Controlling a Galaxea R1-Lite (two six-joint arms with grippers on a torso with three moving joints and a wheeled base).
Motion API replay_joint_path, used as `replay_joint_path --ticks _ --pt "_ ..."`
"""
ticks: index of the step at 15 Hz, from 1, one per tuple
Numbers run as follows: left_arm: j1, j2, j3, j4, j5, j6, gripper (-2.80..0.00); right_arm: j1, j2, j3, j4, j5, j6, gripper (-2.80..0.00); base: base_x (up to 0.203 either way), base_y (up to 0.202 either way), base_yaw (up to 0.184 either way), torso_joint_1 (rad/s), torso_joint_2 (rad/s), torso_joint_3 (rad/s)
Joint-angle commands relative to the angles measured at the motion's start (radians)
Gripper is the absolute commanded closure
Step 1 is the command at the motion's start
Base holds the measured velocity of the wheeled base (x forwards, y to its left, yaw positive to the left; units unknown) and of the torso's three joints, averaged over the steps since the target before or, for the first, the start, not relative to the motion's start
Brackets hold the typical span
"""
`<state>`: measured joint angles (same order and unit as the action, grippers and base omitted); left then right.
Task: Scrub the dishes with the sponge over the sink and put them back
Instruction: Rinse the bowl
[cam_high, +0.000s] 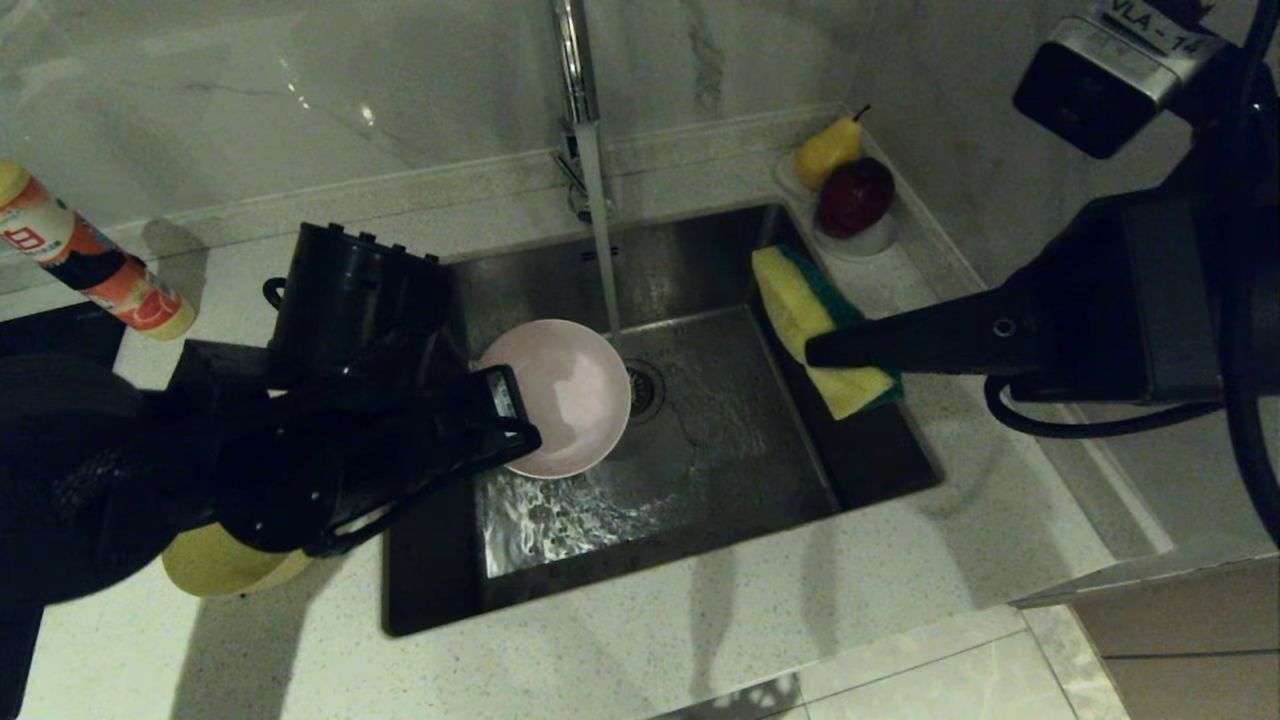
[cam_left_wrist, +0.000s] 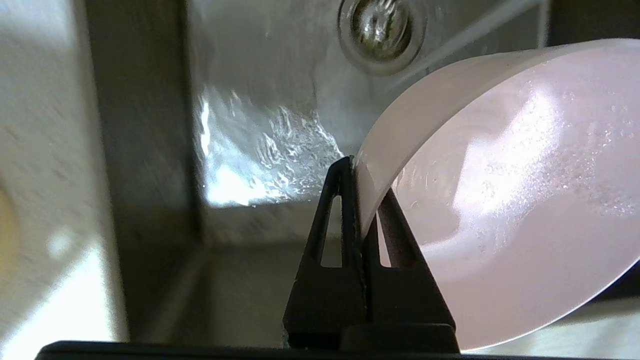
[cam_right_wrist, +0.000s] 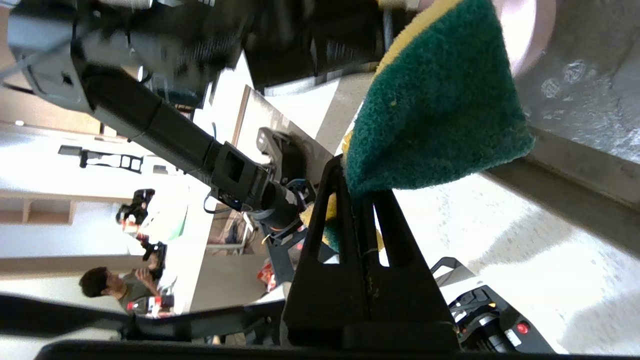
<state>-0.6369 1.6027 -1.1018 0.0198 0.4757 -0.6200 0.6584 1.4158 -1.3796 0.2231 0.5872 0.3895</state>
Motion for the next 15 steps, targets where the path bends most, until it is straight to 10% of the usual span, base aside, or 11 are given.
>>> replay_joint_path --ticks 1,8,15 --pt "0.045 0.082 -0.146 0.178 -0.099 -0.126 0.0 -0.009 -0.067 0.084 -0.025 0.006 0.002 0.0 0.0 0.0 0.0 0.0 0.0 0.0" --pt "0.082 0.259 -0.441 0.382 -0.199 -0.283 0.0 -0.04 -0.149 0.223 -0.101 0.014 0.034 0.0 0.0 0.0 0.0 0.0 0.0 0.0" --pt "0.116 0.346 -0.584 0.388 -0.204 -0.31 0.0 -0.043 -0.14 0.261 -0.157 0.029 0.035 0.0 0.0 0.0 0.0 0.0 0.0 0.0"
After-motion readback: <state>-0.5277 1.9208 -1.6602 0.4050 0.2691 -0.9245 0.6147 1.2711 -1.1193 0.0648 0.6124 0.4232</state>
